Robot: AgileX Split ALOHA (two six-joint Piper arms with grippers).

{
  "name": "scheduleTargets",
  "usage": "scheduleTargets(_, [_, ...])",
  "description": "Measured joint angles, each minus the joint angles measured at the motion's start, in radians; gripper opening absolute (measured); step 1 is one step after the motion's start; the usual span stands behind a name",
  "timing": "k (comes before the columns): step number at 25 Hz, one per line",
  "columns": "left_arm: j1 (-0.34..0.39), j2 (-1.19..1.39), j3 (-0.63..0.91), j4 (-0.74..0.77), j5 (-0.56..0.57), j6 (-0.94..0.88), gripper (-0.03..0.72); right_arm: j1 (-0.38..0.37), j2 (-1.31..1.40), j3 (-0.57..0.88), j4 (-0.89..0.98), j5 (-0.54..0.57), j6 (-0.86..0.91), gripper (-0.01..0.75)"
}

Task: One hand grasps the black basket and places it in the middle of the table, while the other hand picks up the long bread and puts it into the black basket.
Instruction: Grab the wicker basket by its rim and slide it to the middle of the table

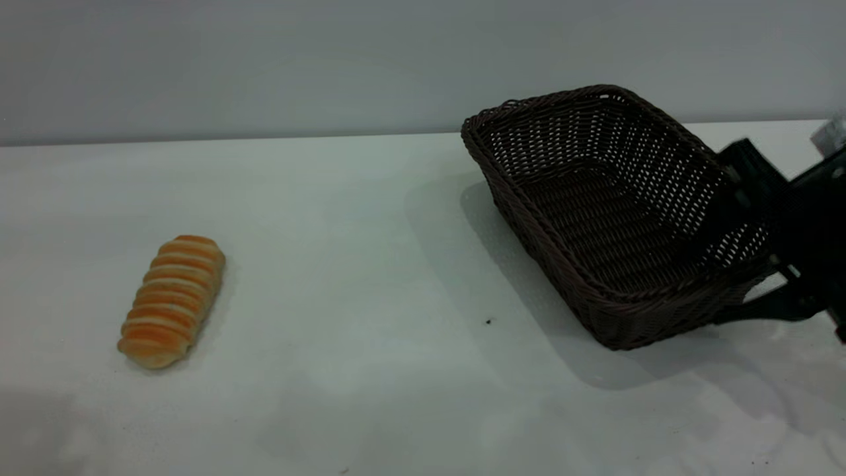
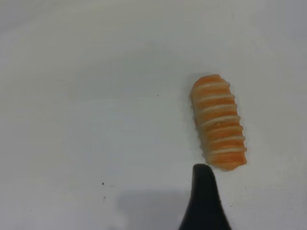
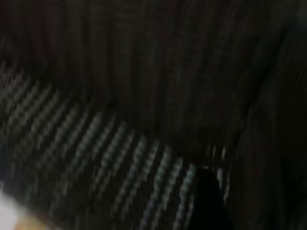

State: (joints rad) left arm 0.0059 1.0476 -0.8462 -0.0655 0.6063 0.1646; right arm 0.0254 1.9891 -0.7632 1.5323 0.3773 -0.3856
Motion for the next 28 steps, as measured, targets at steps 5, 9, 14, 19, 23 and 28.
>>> scheduleTargets(5, [0.000,0.000,0.000,0.000,-0.003,0.000,0.581,0.000,0.081,-0.034,0.113,-0.028,-0.015,0.367])
scheduleTargets(9, [0.000,0.000,0.000,0.000,-0.004,0.000,0.581,0.000,0.081,-0.038,0.126,-0.029,-0.027,0.100])
scheduleTargets(14, [0.000,0.000,0.000,-0.001,-0.004,0.000,0.581,-0.003,0.082,-0.077,0.039,0.034,-0.105,0.101])
scheduleTargets(19, [0.000,0.000,0.000,-0.022,-0.004,0.000,0.581,0.001,0.088,-0.266,-0.378,0.212,-0.056,0.101])
scheduleTargets(23, [0.000,0.000,0.000,-0.028,-0.004,0.000,0.581,0.044,0.136,-0.516,-0.743,0.415,0.046,0.101])
scheduleTargets(28, [0.000,0.007,0.000,-0.031,-0.004,0.000,0.581,0.115,0.255,-0.786,-0.948,0.588,0.110,0.101])
